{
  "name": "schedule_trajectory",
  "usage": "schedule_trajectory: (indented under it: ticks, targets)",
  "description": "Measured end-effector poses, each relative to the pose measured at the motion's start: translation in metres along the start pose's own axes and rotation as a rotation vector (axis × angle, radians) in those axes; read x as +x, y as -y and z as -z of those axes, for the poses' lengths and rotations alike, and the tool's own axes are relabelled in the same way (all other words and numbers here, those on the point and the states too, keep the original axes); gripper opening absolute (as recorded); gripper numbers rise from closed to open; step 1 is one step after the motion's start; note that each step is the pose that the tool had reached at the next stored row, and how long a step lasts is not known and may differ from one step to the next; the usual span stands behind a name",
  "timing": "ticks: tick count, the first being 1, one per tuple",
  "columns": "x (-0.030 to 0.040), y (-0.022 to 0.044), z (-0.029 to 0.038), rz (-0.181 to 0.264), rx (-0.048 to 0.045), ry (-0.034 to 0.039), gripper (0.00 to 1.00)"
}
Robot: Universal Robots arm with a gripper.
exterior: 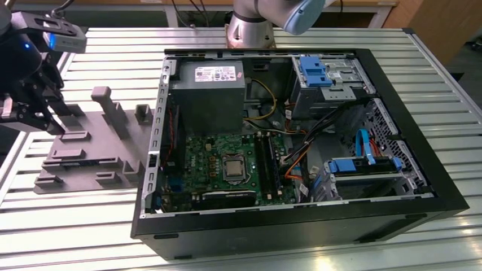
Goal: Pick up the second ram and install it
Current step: 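Pick up the second ram and move it above second insertion slot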
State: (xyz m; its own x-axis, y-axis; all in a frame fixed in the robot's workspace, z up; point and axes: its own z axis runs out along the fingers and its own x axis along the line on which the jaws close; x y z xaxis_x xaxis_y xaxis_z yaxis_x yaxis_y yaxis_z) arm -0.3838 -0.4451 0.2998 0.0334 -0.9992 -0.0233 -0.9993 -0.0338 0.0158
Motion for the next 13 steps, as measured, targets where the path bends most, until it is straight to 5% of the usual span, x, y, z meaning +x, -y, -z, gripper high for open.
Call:
schedule_trajectory:
  ticks: [13]
  targets:
    - [0.0002, 0.0002, -0.0089, 0.000, 0.0002, 0.0000, 0.48]
